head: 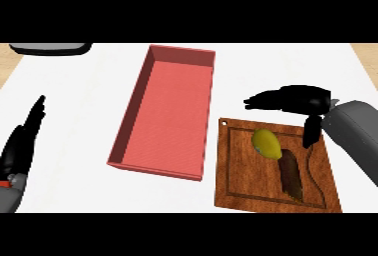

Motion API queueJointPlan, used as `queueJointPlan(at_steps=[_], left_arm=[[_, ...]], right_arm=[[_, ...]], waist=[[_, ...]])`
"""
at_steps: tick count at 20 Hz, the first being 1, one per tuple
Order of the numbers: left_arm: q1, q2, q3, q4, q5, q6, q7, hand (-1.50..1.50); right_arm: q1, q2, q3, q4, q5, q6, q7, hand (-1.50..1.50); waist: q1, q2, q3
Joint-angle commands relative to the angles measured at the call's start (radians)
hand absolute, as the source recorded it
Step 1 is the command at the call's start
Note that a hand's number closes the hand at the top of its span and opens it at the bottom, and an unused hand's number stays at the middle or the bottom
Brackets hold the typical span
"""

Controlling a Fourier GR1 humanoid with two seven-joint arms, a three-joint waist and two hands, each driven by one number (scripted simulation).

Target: Pick the lemon from the cutting board and place it in the cardboard box

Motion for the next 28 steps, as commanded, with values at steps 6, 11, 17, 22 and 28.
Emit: queueJointPlan(at_steps=[6, 11, 17, 22, 28], left_arm=[[0.005, -0.055, 0.056, 0.034, -0.046, -0.038, -0.025, 0.00], [0.081, -0.014, 0.094, -0.080, -0.057, -0.054, 0.016, 0.00], [0.083, -0.057, 0.100, -0.066, -0.092, -0.046, 0.004, 0.00], [0.088, -0.069, 0.129, -0.028, -0.097, -0.064, -0.009, 0.00], [0.075, -0.080, 0.138, -0.067, -0.117, -0.094, 0.031, 0.00]], right_arm=[[-0.003, 0.108, -0.031, 0.111, 0.134, 0.000, -0.074, -1.50], [0.051, 0.091, -0.044, 0.061, 0.165, 0.000, -0.088, -1.50], [0.010, 0.140, -0.057, 0.030, 0.153, 0.094, -0.081, -1.50], [0.079, 0.054, -0.071, -0.125, 0.116, 0.137, -0.107, -1.50], [0.137, 0.014, -0.044, -0.186, 0.182, 0.115, -0.049, -1.50]], waist=[[-0.014, -0.001, 0.000], [-0.014, -0.005, 0.000], [-0.014, -0.006, 0.000], [-0.027, -0.008, -0.001], [-0.018, -0.005, 0.000]])
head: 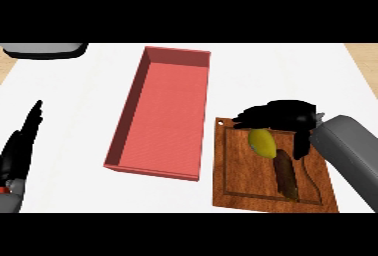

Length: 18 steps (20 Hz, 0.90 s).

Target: Pick the lemon from the cutting board and place it in the cardboard box

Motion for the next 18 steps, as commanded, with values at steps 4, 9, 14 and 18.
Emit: queueJointPlan(at_steps=[4, 9, 14, 18], left_arm=[[0.004, 0.014, 0.063, -0.002, 0.001, -0.053, 0.004, 0.00], [0.050, -0.007, 0.060, -0.080, -0.025, -0.072, 0.015, 0.00], [-0.002, -0.039, 0.073, 0.030, -0.058, -0.062, -0.024, 0.00], [0.005, -0.060, 0.052, -0.017, -0.102, -0.037, 0.012, 0.00]], right_arm=[[0.036, 0.010, -0.013, -0.088, 0.051, 0.142, 0.096, -1.50], [0.090, 0.120, -0.005, 0.045, 0.146, -0.003, 0.089, -1.50], [0.088, 0.181, -0.070, 0.080, 0.185, -0.209, 0.060, 1.50], [0.117, 0.199, -0.114, 0.018, 0.201, -0.248, 0.095, 1.50]], waist=[[0.003, 0.000, 0.000], [0.015, 0.002, 0.001], [0.011, 0.006, 0.001], [0.006, 0.002, 0.001]])
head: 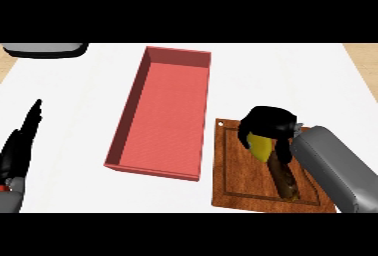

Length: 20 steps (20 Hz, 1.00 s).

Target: Pick the lemon from the cutting board and place it in the cardboard box

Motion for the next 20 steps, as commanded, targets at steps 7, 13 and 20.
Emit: queueJointPlan(at_steps=[7, 13, 20], left_arm=[[-0.012, -0.063, -0.018, -0.009, -0.040, 0.009, 0.004, 0.00], [-0.056, -0.029, 0.017, 0.029, -0.029, -0.029, -0.006, 0.00], [-0.020, -0.042, 0.012, -0.025, -0.035, -0.030, 0.026, 0.00]], right_arm=[[-0.154, 0.043, -0.223, 0.233, -0.004, -0.175, -0.031, 1.50], [-0.304, -0.025, -0.359, 0.426, -0.010, -0.294, -0.019, 1.50], [-0.400, -0.009, -0.479, 0.408, -0.122, -0.342, -0.168, 1.50]], waist=[[0.023, 0.018, 0.010], [0.035, 0.023, 0.011], [0.022, 0.013, 0.011]])
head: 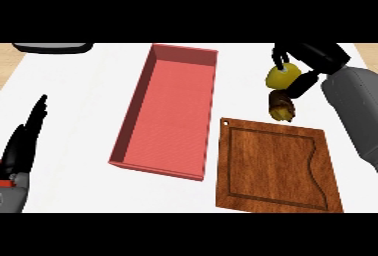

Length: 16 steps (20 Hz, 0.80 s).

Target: Pick the lemon from the cutting board and place it in the cardboard box

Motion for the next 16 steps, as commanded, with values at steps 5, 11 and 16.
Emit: queueJointPlan(at_steps=[5, 11, 16], left_arm=[[-0.005, -0.017, 0.025, 0.033, -0.015, -0.001, -0.021, 0.00], [-0.018, 0.000, 0.070, 0.071, -0.006, -0.028, -0.035, 0.00], [-0.012, -0.010, 0.052, 0.019, -0.011, -0.045, 0.012, 0.00]], right_arm=[[-0.118, 0.087, -0.070, -0.011, -0.076, 0.041, -0.083, 1.50], [-0.116, 0.124, -0.079, -0.121, -0.145, 0.249, -0.032, 1.50], [-0.244, 0.304, -0.102, -0.095, -0.170, 0.248, 0.219, 1.50]], waist=[[-0.015, -0.006, -0.001], [-0.039, -0.013, -0.002], [-0.021, -0.010, -0.002]])
